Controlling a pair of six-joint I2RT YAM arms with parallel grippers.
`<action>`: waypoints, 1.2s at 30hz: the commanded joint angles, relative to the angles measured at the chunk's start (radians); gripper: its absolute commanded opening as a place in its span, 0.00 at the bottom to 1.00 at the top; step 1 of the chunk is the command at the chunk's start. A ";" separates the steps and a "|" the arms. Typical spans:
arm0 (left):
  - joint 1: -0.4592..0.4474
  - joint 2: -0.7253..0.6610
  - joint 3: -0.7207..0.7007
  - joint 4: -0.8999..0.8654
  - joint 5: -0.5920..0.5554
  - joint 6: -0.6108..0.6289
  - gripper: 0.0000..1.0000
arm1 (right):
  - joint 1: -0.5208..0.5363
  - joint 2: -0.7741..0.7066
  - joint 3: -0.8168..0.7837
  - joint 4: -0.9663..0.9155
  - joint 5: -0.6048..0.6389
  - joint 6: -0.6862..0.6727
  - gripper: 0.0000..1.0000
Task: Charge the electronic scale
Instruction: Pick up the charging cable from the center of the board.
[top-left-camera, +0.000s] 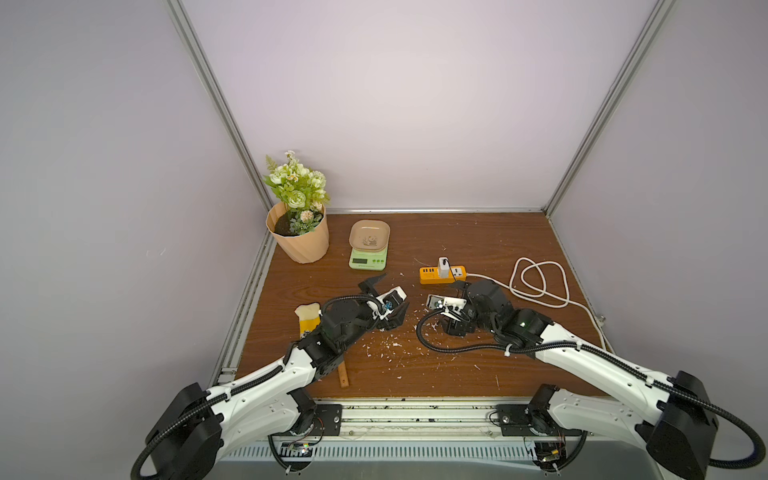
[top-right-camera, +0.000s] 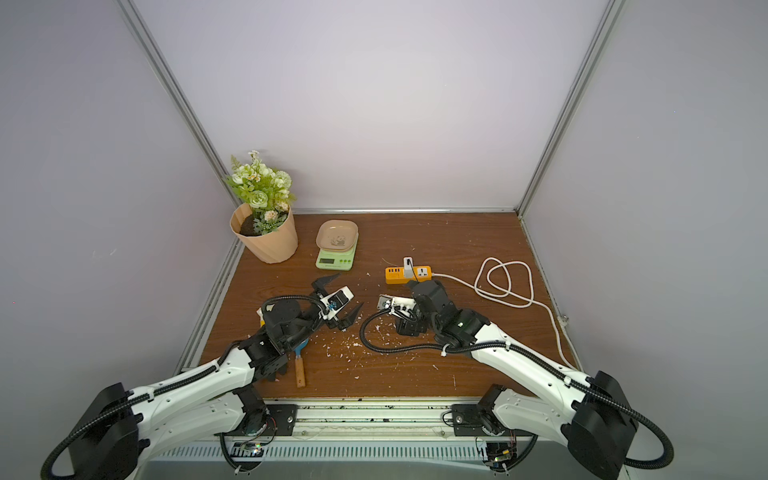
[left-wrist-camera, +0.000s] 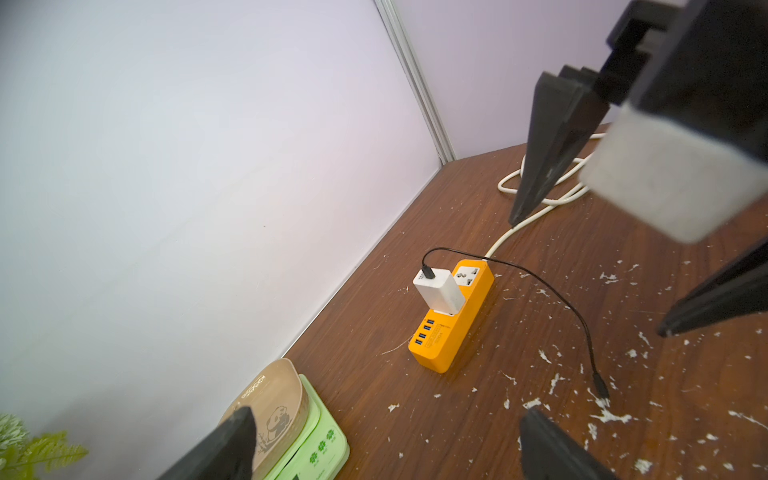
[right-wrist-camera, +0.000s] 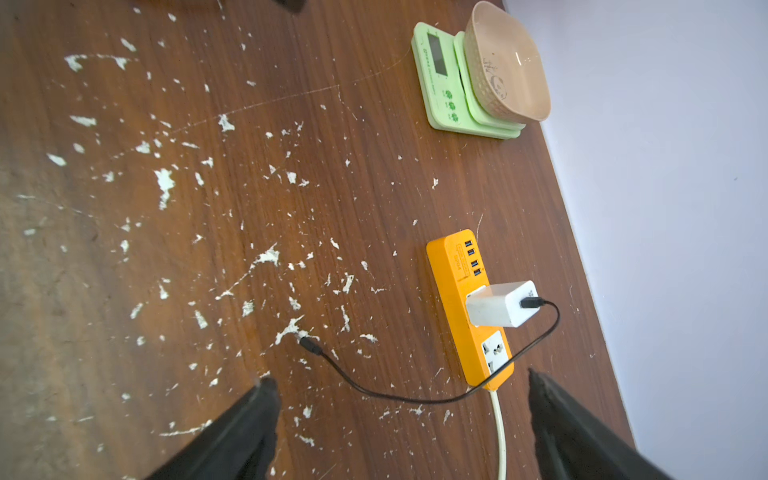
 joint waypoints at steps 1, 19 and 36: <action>0.000 -0.020 -0.012 0.025 -0.006 0.008 0.99 | 0.004 0.035 0.006 0.038 -0.033 -0.065 0.94; 0.001 -0.021 -0.005 0.012 0.005 0.011 0.98 | -0.010 0.126 -0.040 0.086 -0.028 -0.131 0.90; 0.001 -0.149 -0.034 -0.022 0.012 0.021 0.98 | -0.120 0.274 -0.020 0.105 -0.032 -0.189 0.81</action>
